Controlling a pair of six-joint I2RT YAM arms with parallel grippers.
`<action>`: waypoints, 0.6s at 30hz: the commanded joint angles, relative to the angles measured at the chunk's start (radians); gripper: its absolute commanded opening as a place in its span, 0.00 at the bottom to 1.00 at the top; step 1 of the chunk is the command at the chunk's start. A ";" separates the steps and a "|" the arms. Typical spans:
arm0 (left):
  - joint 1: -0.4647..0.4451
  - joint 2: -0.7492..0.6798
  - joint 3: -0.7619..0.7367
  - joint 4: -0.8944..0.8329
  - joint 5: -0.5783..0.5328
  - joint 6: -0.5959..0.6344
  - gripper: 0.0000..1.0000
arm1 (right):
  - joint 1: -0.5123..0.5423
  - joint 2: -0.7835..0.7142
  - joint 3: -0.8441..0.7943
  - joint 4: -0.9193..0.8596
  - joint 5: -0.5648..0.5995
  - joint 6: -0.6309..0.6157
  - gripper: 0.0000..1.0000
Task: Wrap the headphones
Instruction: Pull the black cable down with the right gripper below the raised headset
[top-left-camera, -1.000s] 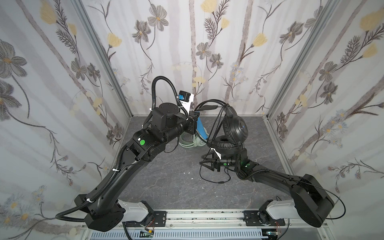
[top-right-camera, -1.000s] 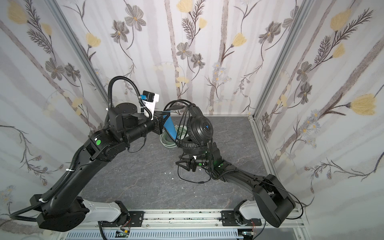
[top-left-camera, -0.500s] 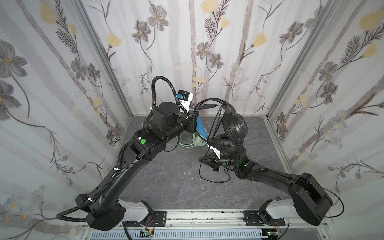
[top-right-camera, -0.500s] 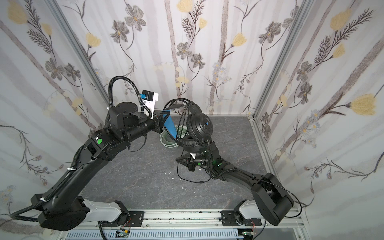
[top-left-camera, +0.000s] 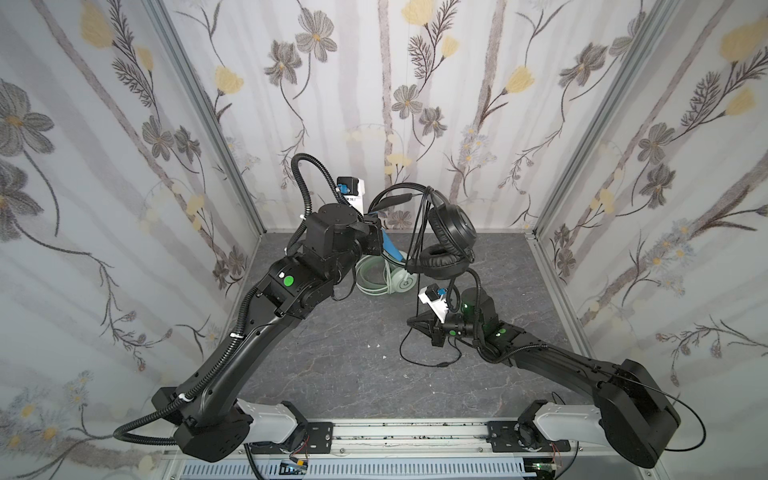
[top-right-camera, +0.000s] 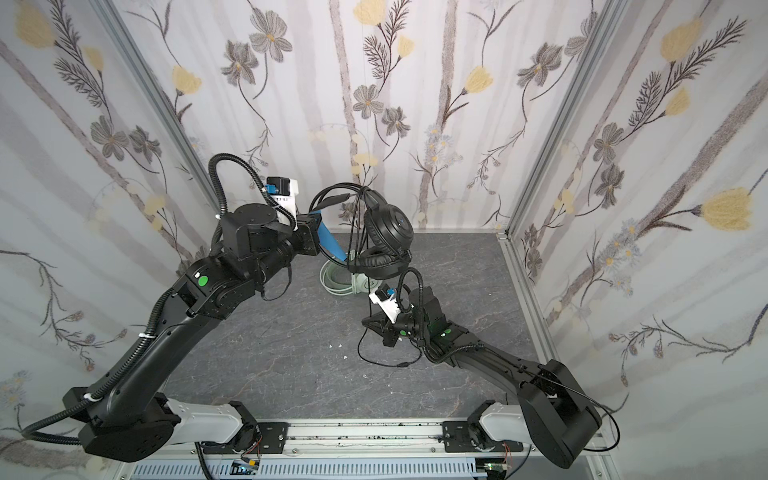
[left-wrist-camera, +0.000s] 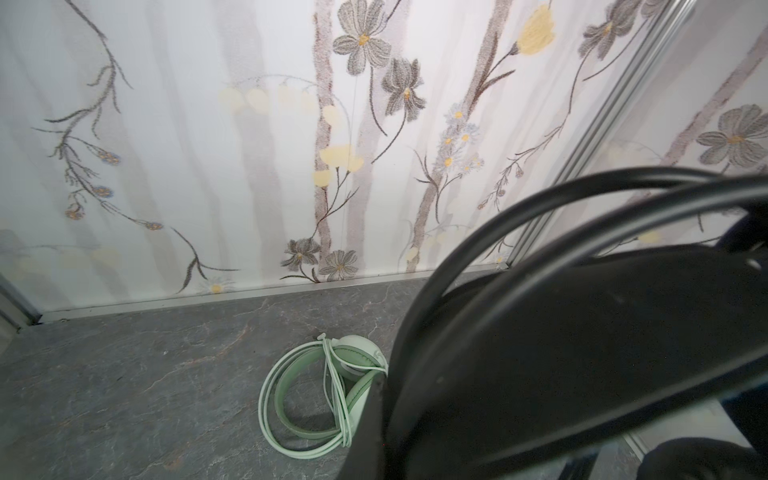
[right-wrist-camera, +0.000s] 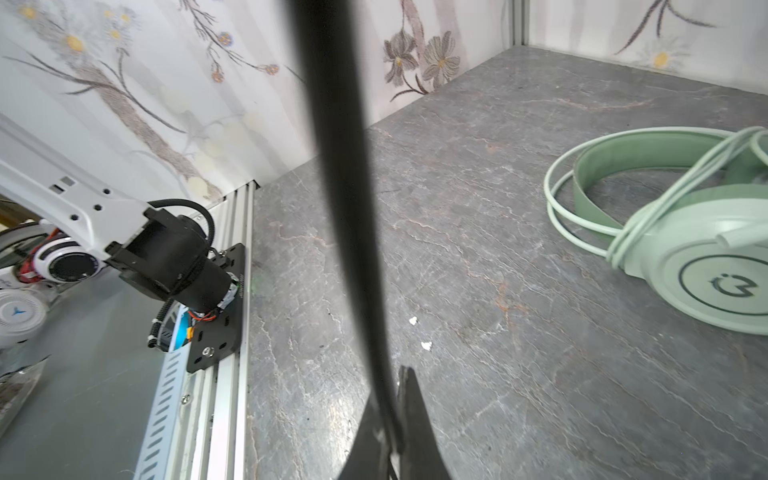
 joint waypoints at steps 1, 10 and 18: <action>0.002 0.004 -0.019 0.244 -0.082 -0.140 0.00 | 0.002 -0.012 0.005 -0.090 0.077 -0.045 0.00; 0.002 0.060 -0.007 0.285 -0.010 -0.260 0.00 | 0.000 -0.013 0.015 -0.157 0.254 -0.066 0.00; -0.002 0.058 -0.041 0.292 -0.009 -0.311 0.00 | -0.011 0.022 0.030 -0.165 0.281 -0.067 0.00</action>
